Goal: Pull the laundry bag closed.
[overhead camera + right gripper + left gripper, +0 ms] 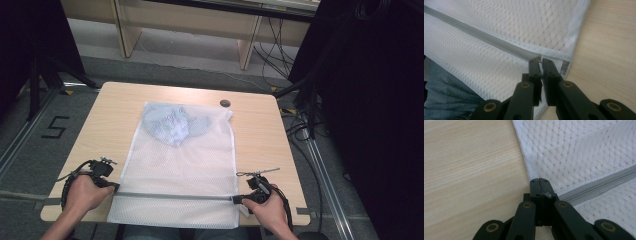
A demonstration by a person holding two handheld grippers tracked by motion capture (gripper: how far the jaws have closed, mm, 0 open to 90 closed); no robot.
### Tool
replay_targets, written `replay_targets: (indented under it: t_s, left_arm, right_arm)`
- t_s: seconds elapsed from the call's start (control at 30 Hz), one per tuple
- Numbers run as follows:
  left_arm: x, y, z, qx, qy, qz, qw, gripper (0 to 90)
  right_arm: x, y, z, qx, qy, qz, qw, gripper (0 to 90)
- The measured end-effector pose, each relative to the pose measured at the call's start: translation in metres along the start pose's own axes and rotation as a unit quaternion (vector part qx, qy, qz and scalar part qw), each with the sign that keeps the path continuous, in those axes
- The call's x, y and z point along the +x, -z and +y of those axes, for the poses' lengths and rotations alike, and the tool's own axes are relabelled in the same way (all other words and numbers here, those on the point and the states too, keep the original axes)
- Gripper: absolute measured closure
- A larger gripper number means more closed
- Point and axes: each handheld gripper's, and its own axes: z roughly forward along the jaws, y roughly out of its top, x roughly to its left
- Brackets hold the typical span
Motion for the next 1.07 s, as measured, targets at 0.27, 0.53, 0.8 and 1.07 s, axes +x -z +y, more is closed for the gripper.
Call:
replay_targets:
  t_s: [0.27,0.53,0.8,1.07]
  left_arm:
    - [0.003,0.001,0.001,0.004,-0.030,0.006,0.9995,90.0]
    - [-0.001,0.000,-0.002,-0.003,-0.009,0.002,1.0000,89.4]
    - [-0.001,0.005,-0.001,-0.019,-0.012,0.005,0.9997,79.7]
    - [0.005,0.010,0.002,-0.063,-0.033,0.019,0.9973,67.1]
  right_arm:
    - [-0.003,-0.004,-0.002,0.000,0.003,-0.010,0.9999,85.2]
    - [-0.012,0.001,-0.002,-0.030,-0.008,-0.022,0.9993,71.3]
    - [-0.023,0.010,0.002,-0.056,-0.011,-0.042,0.9975,62.6]
    - [-0.032,0.019,0.003,-0.087,0.025,-0.076,0.9930,58.5]
